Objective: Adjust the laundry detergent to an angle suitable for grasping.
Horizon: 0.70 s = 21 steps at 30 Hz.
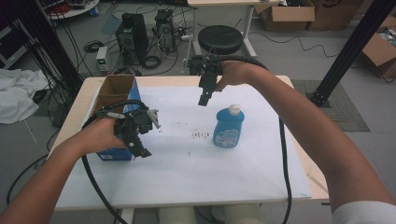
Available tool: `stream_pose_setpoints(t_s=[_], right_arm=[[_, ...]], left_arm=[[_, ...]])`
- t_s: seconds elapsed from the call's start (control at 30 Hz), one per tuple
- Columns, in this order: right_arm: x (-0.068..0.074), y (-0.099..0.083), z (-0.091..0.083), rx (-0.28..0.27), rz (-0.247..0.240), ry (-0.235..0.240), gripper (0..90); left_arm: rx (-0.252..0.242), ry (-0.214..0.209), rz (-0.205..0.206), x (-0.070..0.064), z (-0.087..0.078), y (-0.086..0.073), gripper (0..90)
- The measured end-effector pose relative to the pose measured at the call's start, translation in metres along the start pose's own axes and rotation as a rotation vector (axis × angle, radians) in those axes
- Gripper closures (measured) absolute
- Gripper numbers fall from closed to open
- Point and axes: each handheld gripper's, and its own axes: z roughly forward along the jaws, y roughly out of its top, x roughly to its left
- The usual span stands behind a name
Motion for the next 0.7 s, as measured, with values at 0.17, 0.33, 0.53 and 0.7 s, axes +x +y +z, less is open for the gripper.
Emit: stream_pose_setpoints(t_s=[0.17,0.33,0.53,0.7], right_arm=[[0.0021,-0.0006,-0.0013,-0.007,-0.005,0.006,18.3],[0.0031,-0.0007,-0.0015,-0.014,-0.008,0.002,18.0],[0.0053,-0.0009,-0.003,-0.017,-0.011,-0.001,18.0],[0.008,-0.0023,-0.0059,-0.024,-0.018,-0.007,18.1]], left_arm=[[0.002,0.003,-0.012,0.0003,-0.0016,-0.0007,20.0],[0.003,0.006,-0.015,-0.0008,-0.0027,-0.0009,20.0],[0.003,0.014,-0.017,-0.0019,-0.0027,-0.0002,20.0],[0.001,0.019,-0.019,-0.0049,-0.0039,0.0002,20.0]])
